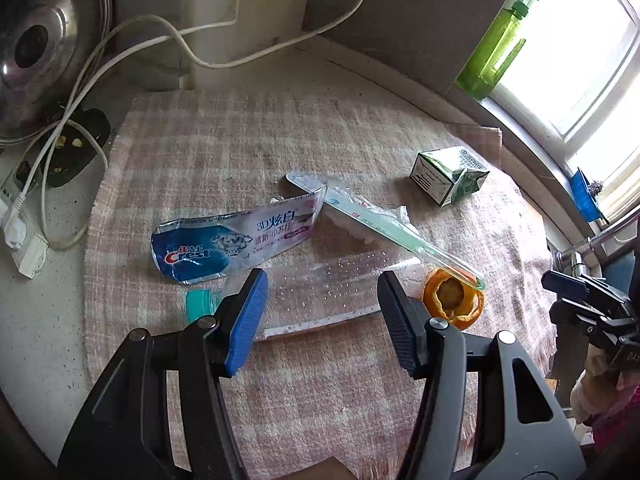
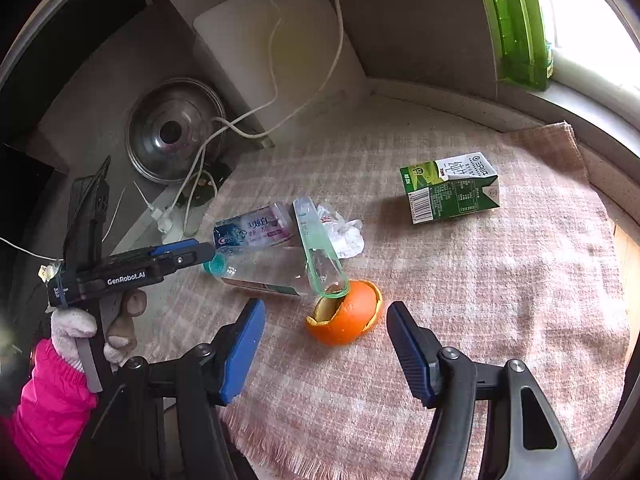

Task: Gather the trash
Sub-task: 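Move both tools back up over the cloth, then grasp the clear water bottle with the left tool while the right tool grasps the orange peel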

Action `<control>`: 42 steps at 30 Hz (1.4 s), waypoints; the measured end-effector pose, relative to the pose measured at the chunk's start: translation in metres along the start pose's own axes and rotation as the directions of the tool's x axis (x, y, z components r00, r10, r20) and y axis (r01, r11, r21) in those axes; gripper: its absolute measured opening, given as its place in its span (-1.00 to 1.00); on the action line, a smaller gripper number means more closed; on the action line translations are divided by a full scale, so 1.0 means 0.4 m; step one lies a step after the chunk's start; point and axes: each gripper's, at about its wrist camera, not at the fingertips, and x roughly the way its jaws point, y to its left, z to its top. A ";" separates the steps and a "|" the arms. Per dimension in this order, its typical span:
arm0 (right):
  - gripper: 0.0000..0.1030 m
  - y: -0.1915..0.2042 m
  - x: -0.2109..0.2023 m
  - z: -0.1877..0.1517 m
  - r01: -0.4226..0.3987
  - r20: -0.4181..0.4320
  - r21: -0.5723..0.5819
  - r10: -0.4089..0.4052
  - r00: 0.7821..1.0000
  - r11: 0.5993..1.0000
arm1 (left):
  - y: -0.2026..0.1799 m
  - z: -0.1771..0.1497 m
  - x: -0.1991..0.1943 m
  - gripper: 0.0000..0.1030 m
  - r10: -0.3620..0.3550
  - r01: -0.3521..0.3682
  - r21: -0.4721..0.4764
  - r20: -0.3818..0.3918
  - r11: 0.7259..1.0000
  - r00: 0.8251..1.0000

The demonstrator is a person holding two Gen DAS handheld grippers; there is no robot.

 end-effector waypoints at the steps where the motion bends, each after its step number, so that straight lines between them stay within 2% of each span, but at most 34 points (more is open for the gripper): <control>1: 0.30 -0.003 0.004 -0.002 -0.003 -0.004 0.005 0.003 1.000 1.000 | 0.006 0.013 0.017 0.13 -0.008 0.008 -0.002 -0.023 1.000 1.000; 6: 0.29 -0.016 0.014 -0.021 -0.018 -0.019 0.035 0.019 1.000 0.999 | 0.040 0.043 0.101 0.14 -0.064 0.057 -0.052 -0.153 0.997 0.986; 11: 0.29 -0.023 0.016 -0.033 -0.020 -0.024 0.049 0.021 0.999 0.999 | 0.047 0.021 0.118 0.14 -0.092 0.078 -0.072 -0.216 0.994 0.972; 16: 0.29 -0.028 0.026 -0.040 -0.023 -0.037 0.058 0.025 0.999 0.998 | 0.019 -0.031 0.094 0.14 -0.088 0.086 -0.018 -0.226 0.996 0.970; 18: 0.29 -0.031 0.034 -0.042 -0.030 -0.044 0.069 0.033 0.998 0.997 | -0.001 -0.052 0.079 0.23 -0.093 0.099 0.017 -0.221 0.995 0.971; 20: 0.29 -0.031 0.040 -0.044 -0.030 -0.048 0.074 0.033 0.998 0.997 | -0.031 -0.074 0.070 0.37 -0.062 0.082 0.083 -0.218 0.993 0.974; 22: 0.29 -0.031 0.046 -0.045 -0.029 -0.050 0.077 0.033 0.998 0.997 | -0.070 -0.096 0.066 0.37 -0.016 0.055 0.172 -0.218 0.983 0.976; 25: 0.29 -0.032 0.052 -0.046 -0.028 -0.054 0.078 0.032 0.998 0.997 | -0.130 -0.126 0.062 0.38 0.047 0.022 0.304 -0.219 0.952 0.975; 27: 0.29 -0.032 0.054 -0.048 -0.028 -0.054 0.081 0.033 0.998 0.996 | -0.172 -0.156 0.067 0.53 0.128 -0.028 0.426 -0.207 0.904 0.970; 29: 0.29 -0.034 0.055 -0.051 -0.031 -0.054 0.087 0.036 0.998 0.996 | -0.197 -0.189 0.085 0.58 0.230 -0.105 0.525 -0.178 0.845 0.957; 31: 0.29 -0.040 0.054 -0.054 -0.034 -0.054 0.097 0.039 0.998 0.995 | -0.205 -0.211 0.107 0.62 0.291 -0.147 0.570 -0.169 0.808 0.942; 33: 0.28 -0.048 0.053 -0.054 -0.040 -0.051 0.116 0.047 0.998 0.992 | -0.202 -0.220 0.119 0.62 0.320 -0.175 0.583 -0.154 0.793 0.935; 36: 0.16 -0.057 0.058 -0.044 -0.045 -0.055 0.143 0.053 0.997 0.989 | -0.187 -0.217 0.130 0.62 0.343 -0.204 0.568 -0.148 0.797 0.928; 42: 0.00 -0.090 0.100 -0.025 -0.079 -0.106 0.259 0.109 0.988 0.963 | -0.125 -0.192 0.119 0.42 0.293 -0.198 0.437 -0.161 0.877 0.942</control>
